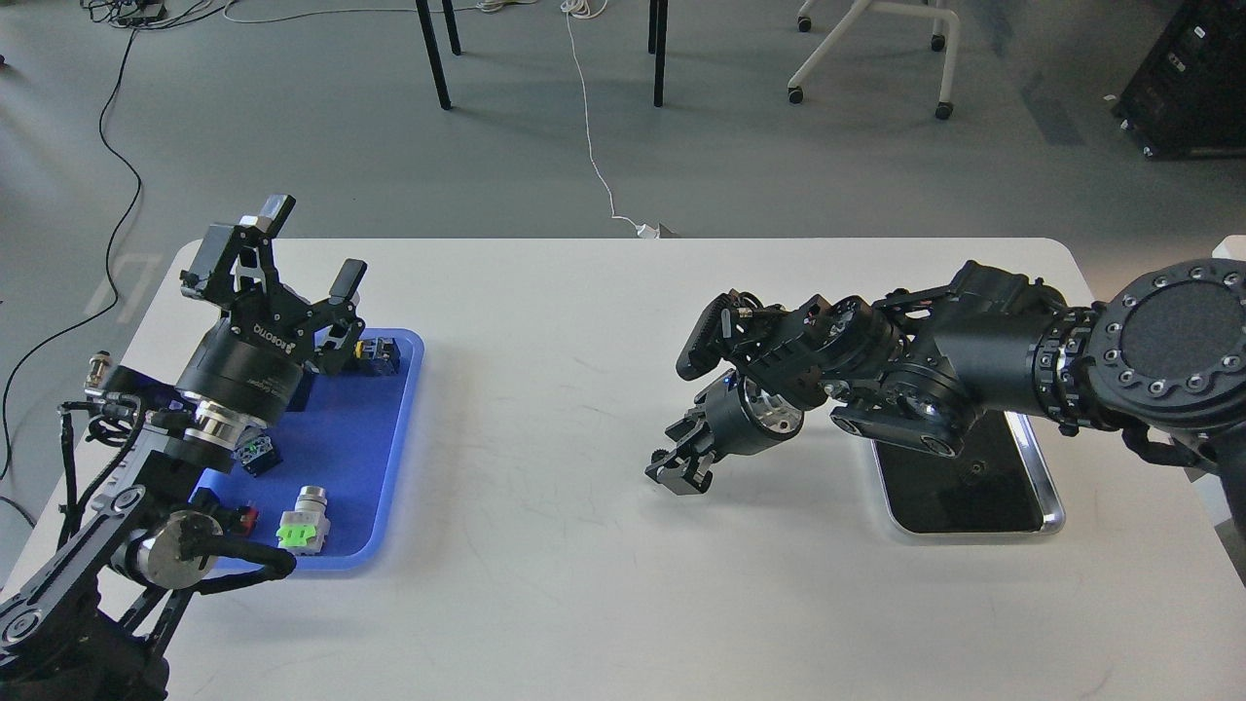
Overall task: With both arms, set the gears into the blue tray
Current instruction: 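Carry the small black part with the right gripper toward the table center, then open the right gripper to drop the part, then withdraw the right arm, then reach the left gripper to the black part and grasp it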
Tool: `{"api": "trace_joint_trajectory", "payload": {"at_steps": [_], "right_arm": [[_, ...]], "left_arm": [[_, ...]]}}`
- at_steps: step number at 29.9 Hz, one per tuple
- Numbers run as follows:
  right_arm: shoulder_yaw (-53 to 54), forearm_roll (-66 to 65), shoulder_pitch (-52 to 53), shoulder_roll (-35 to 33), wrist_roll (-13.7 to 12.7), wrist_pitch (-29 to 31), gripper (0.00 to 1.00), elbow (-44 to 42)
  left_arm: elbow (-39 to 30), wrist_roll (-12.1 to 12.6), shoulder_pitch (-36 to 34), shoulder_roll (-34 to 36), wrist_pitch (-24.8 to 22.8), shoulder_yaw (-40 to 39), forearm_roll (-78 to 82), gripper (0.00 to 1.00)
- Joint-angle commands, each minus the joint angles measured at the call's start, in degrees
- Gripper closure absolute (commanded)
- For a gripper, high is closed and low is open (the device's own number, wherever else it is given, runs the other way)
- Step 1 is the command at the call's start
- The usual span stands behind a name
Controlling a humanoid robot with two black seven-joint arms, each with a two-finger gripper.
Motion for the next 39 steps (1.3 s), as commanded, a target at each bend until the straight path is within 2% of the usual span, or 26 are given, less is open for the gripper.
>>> {"api": "trace_joint_trajectory", "payload": {"at_steps": [1, 4, 11, 15, 21, 26, 30, 35, 39], "right_arm": [[2.32, 3.26, 1.01, -0.95, 0.00, -0.13, 0.17, 2.05], [6.72, 7.13, 2.06, -6.56, 0.00, 0.05, 0.08, 4.68], [18.67, 25.12, -2.31, -20.89, 0.00, 0.49, 0.05, 9.79], [29.81, 36.47, -11.71, -25.99, 0.00, 0.49, 0.04, 9.70], [52.57, 46.33, -29.11, -27.50, 0.00, 1.63, 0.04, 9.70], [65.07, 54.49, -39.23, -27.41, 0.00, 7.42, 0.04, 9.61], [69.48, 63.72, -44.07, -27.85, 0.00, 10.76, 0.04, 9.26], [71.33, 70.85, -47.15, -32.59, 0.00, 18.58, 0.04, 8.82], [71.33, 74.54, -48.91, -35.58, 0.00, 19.35, 0.04, 8.74]], "left_arm": [[0.00, 0.00, -0.09, 0.11, 0.00, -0.09, 0.00, 0.02], [0.00, 0.00, -0.09, 0.19, 0.00, -0.09, 0.00, 0.02], [0.27, -0.44, -0.53, 0.02, -0.52, 0.00, 0.09, 0.02], [0.44, -3.74, -0.96, 0.11, -0.18, 0.17, 1.05, 0.02], [0.18, -3.74, -1.23, 0.37, -0.61, 0.44, 7.02, 0.01], [-0.96, -3.74, -1.67, 0.54, -0.70, 2.63, 10.19, 0.01], [-2.28, -3.74, -2.72, 2.91, -0.70, 6.23, 15.37, 0.01], [-3.43, -3.74, -7.72, 4.32, -0.88, 12.73, 27.30, 0.01], [-3.43, -3.74, -14.22, 5.73, -2.01, 20.19, 40.49, 0.01]]}}
